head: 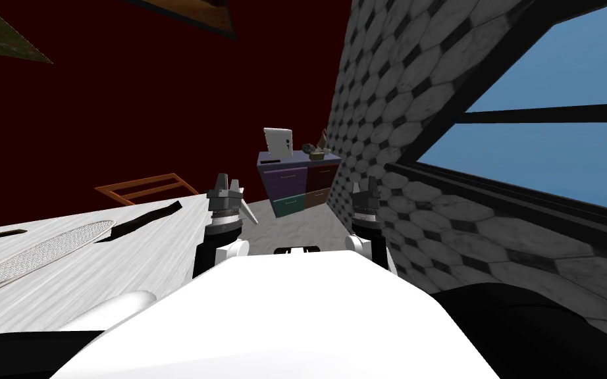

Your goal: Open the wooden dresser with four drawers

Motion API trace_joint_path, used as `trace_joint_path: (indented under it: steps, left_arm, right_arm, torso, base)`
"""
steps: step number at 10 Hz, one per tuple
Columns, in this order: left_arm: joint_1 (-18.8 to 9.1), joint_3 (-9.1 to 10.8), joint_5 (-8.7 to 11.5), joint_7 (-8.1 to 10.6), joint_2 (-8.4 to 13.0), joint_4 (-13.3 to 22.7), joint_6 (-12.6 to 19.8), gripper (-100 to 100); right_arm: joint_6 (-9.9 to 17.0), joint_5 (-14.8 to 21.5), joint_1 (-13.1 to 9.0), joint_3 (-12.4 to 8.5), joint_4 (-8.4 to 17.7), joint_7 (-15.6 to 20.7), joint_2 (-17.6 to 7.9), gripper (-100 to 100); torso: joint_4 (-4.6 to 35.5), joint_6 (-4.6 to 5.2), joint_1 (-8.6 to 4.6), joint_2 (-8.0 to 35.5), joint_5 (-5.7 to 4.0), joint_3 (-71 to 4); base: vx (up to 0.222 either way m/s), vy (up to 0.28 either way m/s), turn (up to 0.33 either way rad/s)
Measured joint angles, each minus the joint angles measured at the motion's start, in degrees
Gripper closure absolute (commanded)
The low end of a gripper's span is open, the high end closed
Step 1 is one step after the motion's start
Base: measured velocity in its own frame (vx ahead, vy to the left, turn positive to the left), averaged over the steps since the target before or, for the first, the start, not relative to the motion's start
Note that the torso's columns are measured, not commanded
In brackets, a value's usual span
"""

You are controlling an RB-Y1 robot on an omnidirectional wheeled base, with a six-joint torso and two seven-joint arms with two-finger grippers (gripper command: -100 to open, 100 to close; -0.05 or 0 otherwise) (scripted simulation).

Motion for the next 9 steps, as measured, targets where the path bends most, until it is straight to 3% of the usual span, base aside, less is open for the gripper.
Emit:
trace_joint_path:
  steps: [1,2,4,9]
  left_arm:
    - [0.0,0.0,0.0,0.0,0.0,0.0,0.0,0]
    - [0.0,0.0,0.0,0.0,0.0,0.0,0.0,0]
    - [0.0,0.0,0.0,0.0,0.0,0.0,0.0,0]
    - [0.0,0.0,0.0,0.0,0.0,0.0,0.0,0]
  right_arm:
    - [0.0,0.0,0.0,0.0,0.0,0.0,0.0,0]
    - [0.0,0.0,0.0,0.0,0.0,0.0,0.0,-100]
    - [-0.2,-0.9,-0.3,0.2,0.7,-2.3,-1.9,-100]
    - [-1.1,-3.8,-0.8,0.9,2.4,-9.7,-4.7,-100]
  torso:
    - [4.2,0.0,0.0,4.2,0.0,-8.5]
    - [8.5,0.0,0.0,8.5,0.0,-16.9]
    - [10.9,0.0,0.04,10.8,0.01,-22.0]
    - [11.2,-0.01,0.02,11.1,0.0,-22.3]
  base:
    - [0.0,0.0,0.0]
    - [0.022,0.005,0.08]
    - [0.038,0.014,0.099]
    - [0.04,0.011,0.08]
